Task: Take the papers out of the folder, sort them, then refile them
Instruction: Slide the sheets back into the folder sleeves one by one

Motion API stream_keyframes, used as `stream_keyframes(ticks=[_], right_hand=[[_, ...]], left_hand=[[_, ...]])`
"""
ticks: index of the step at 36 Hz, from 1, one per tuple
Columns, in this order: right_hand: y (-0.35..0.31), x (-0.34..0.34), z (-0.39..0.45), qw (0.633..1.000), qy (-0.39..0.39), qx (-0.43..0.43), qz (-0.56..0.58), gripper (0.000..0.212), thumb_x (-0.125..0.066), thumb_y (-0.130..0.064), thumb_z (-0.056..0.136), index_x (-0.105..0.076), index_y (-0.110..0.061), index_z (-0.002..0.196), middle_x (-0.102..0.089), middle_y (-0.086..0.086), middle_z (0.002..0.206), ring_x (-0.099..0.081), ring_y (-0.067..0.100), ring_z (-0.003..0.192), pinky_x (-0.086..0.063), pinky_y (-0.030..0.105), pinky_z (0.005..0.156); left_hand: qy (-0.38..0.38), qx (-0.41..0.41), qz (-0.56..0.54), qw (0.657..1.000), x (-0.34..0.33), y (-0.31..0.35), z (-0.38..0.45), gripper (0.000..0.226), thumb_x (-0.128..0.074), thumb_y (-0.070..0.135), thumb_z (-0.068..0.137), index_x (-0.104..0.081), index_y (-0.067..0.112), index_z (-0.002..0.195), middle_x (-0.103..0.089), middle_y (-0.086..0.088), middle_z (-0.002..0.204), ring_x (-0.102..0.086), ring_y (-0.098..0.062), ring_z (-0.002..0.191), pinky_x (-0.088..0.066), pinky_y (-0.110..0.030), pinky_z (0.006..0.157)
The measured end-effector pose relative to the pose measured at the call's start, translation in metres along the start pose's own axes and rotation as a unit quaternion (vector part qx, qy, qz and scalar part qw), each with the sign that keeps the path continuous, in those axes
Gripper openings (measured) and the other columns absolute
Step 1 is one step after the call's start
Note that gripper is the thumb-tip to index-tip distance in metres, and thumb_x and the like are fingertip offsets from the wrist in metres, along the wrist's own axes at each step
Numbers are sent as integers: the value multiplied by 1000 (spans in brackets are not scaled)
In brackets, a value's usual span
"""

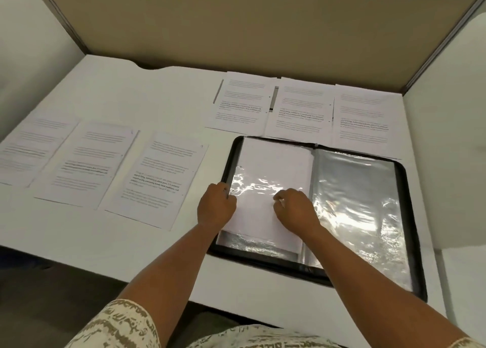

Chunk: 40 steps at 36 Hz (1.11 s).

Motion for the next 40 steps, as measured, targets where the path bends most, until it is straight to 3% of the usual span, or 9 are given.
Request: stream_keyframes(ticks=[6, 10, 14, 20, 24, 27, 33, 36, 40], right_hand=[[-17, 11, 30, 999, 19, -2, 50, 27, -57, -18, 97, -70, -13, 120, -68, 8, 118, -64, 26, 109, -48, 36, 96], [-35, 27, 58, 997, 39, -2, 69, 30, -58, -12, 96, -70, -9, 123, -69, 12, 118, -65, 28, 109, -46, 34, 97], [-48, 44, 98, 992, 79, -33, 95, 32, -58, -10, 94, -70, -9, 123, -70, 9, 122, -65, 25, 111, -43, 28, 98], [-52, 54, 156, 985, 107, -78, 108, 34, -53, -12, 98, -67, -8, 128, -68, 9, 129, -62, 25, 118, -36, 18, 95], [-56, 47, 186, 984, 94, -93, 116, 36, -52, -15, 100, -64, -9, 133, -65, 7, 133, -60, 22, 123, -33, 14, 98], [-61, 37, 202, 985, 79, -92, 123, 36, -54, -15, 100, -63, -9, 134, -65, 7, 132, -60, 21, 121, -29, 11, 93], [-65, 20, 222, 983, 71, -110, 130, 38, -56, -13, 99, -60, -5, 136, -65, 11, 131, -59, 26, 122, -35, 20, 100], [-67, 9, 228, 987, 48, -114, 105, 39, -53, -14, 100, -58, -5, 138, -62, 13, 136, -56, 28, 127, -37, 28, 107], [-67, 1, 231, 990, 53, -112, 69, 31, -51, -10, 99, -65, -3, 125, -70, 15, 117, -64, 31, 109, -47, 33, 95]], left_hand=[[11, -49, 3, 999, 12, 15, 36, 11, -53, 17, 89, -64, 15, 86, -61, 1, 82, -61, -18, 72, -55, -37, 66], [20, -61, -22, 998, 24, 30, 65, 20, -54, 18, 94, -68, 15, 107, -64, 1, 102, -59, -15, 87, -47, -27, 75], [12, -59, -50, 997, 36, 36, 107, 29, -54, 25, 95, -63, 17, 121, -61, 6, 105, -55, -9, 90, -40, -22, 79], [31, -82, -43, 995, 52, 39, 173, 27, -59, 20, 93, -64, 13, 119, -64, -3, 114, -61, -19, 102, -40, -23, 83], [61, -88, -6, 994, 63, 37, 208, 28, -62, 20, 91, -67, 10, 117, -66, -10, 114, -63, -27, 104, -47, -34, 91], [60, -64, 16, 996, 67, 31, 230, 34, -63, 25, 91, -66, 9, 121, -65, -13, 119, -61, -30, 109, -47, -39, 97], [16, 37, 59, 997, 60, 6, 260, 54, -61, 43, 92, -53, 9, 134, -54, -15, 129, -50, -33, 121, -44, -41, 98], [2, 80, 17, 997, 56, -3, 268, 60, -61, 44, 93, -48, 7, 138, -51, -17, 132, -48, -34, 124, -43, -41, 100], [-6, 114, -60, 992, 50, -12, 277, 61, -63, 41, 92, -47, 6, 139, -52, -16, 136, -52, -34, 124, -44, -40, 101]])
Point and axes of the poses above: each hand's wrist, its own z-axis towards the middle knuckle, its own x-axis out of the back of the hand, y = z × x, the point moved 10 cm from there along z, towards the middle knuckle
